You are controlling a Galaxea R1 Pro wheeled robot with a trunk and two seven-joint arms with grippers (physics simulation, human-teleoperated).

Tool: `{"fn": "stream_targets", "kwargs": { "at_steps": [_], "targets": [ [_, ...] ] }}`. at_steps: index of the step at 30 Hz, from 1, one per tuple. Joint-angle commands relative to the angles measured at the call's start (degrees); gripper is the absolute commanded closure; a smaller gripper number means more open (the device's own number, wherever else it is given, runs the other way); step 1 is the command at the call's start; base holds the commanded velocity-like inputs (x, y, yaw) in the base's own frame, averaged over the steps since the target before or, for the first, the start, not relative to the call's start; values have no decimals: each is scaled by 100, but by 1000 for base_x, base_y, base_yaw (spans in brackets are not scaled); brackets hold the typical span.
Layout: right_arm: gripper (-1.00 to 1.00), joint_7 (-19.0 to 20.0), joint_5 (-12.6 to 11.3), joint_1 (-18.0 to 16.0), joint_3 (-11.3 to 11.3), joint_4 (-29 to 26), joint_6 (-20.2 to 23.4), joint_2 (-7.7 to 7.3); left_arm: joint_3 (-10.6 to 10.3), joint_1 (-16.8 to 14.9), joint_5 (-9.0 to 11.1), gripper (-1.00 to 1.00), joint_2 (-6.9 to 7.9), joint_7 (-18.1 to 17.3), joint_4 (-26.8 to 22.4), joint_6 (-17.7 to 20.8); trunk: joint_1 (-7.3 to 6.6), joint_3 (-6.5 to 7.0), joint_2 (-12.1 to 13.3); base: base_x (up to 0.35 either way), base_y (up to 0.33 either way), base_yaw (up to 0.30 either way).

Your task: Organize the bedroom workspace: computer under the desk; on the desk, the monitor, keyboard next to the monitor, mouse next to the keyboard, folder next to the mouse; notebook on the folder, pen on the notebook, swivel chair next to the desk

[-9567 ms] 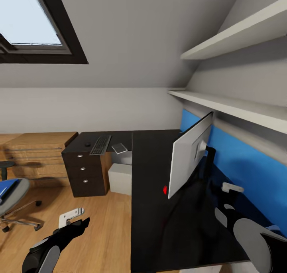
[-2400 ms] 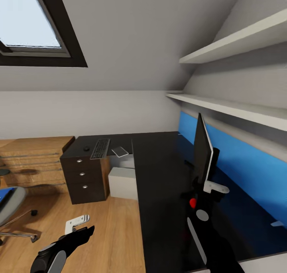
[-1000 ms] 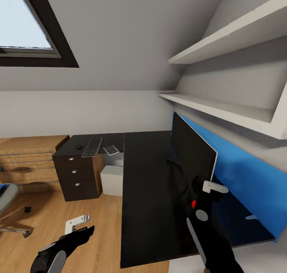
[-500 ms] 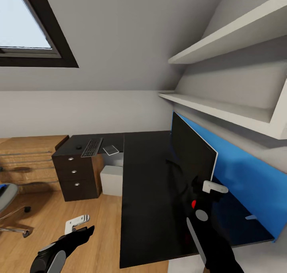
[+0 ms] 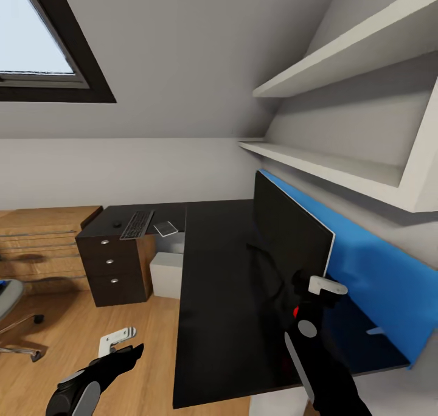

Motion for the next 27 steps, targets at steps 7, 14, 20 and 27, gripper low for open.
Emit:
{"fn": "stream_targets", "kwargs": {
  "at_steps": [7,14,20,27],
  "targets": [
    [-100,-27,19,-5,3,5,-8,0,-5,-4,59,-100,4,47,-6,13,0,-7,-5,0,-24,0],
    [-100,-26,19,-5,4,7,-8,0,4,-4,63,-100,4,53,-7,12,0,-7,-5,0,-22,0],
    [-100,-23,19,-5,4,7,-6,0,11,-4,56,-100,4,52,-6,12,0,-7,-5,0,-23,0],
    [-100,-22,19,-5,4,7,-6,0,20,-4,54,-100,4,45,-6,12,0,-7,-5,0,-114,0]
  ]
}}
